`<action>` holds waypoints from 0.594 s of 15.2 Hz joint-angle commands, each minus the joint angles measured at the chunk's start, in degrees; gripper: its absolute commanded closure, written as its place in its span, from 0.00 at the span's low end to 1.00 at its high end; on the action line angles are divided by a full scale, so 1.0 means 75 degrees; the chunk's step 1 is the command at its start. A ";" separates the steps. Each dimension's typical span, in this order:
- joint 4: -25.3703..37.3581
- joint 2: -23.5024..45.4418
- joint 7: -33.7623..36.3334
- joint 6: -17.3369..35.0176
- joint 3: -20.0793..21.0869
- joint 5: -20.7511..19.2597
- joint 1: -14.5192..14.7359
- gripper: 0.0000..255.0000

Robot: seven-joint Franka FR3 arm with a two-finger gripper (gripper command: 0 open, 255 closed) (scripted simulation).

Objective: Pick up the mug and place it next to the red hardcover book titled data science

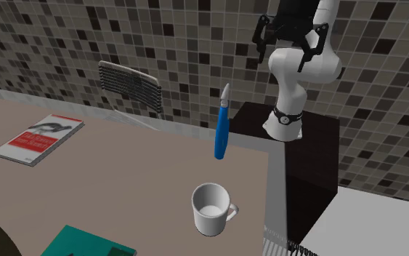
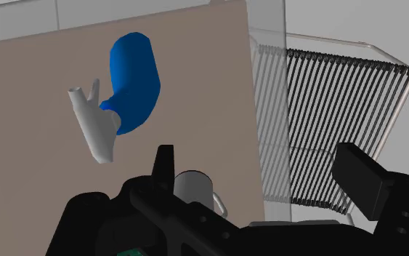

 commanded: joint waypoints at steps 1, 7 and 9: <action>0.0000 0.0000 0.0000 0.0000 0.0000 0.0000 0.0000 0.00; 0.0140 0.1491 -0.0208 0.1298 -0.0376 0.0055 -0.0016 0.00; 0.0270 0.2031 -0.0294 0.1688 -0.0497 0.0109 -0.0011 0.00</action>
